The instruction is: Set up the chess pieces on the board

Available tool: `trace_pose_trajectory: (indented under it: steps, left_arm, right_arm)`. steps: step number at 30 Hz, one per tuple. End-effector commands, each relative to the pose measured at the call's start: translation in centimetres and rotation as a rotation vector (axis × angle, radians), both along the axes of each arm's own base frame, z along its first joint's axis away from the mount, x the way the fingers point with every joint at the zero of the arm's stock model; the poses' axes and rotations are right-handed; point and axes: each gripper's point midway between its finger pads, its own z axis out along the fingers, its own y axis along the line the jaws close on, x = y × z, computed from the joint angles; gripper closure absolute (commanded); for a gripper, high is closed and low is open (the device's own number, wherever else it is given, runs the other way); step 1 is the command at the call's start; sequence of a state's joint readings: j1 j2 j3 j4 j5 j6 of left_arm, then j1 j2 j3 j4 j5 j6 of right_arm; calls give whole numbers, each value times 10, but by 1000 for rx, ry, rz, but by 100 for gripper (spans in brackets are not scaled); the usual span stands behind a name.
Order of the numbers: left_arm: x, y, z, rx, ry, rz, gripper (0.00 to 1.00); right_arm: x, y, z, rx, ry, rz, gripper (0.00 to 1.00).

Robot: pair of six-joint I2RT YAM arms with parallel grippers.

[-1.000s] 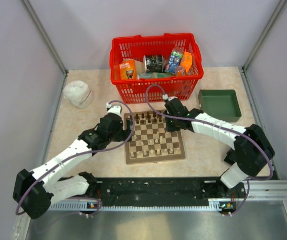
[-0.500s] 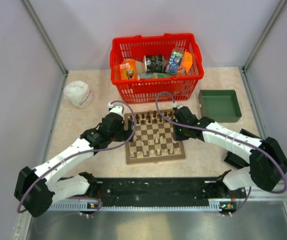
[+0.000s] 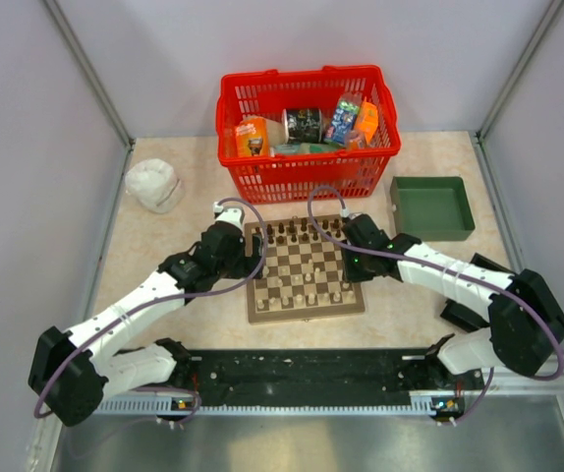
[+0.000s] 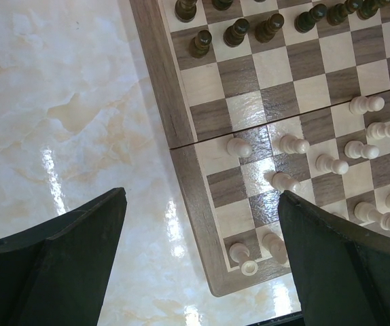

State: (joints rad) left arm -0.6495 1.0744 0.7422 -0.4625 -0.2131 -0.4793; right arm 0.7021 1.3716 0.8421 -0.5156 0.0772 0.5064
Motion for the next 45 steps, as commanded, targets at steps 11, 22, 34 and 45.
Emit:
trace_pose_trajectory:
  steps: [11,22,34,45]
  left_arm:
    - [10,-8,12,-39,-45,-3,1]
    - [7,-1,12,-32,-54,11,1]
    - [6,4,11,-16,-54,23,1]
    - [6,4,8,-18,-50,24,1]
  right_arm:
    - [28,13,38,66,-120,-17,70]
    - [43,51,41,126,-112,64,70]
    - [37,80,23,121,-76,113,70]
    - [36,87,28,140,-86,123,69]
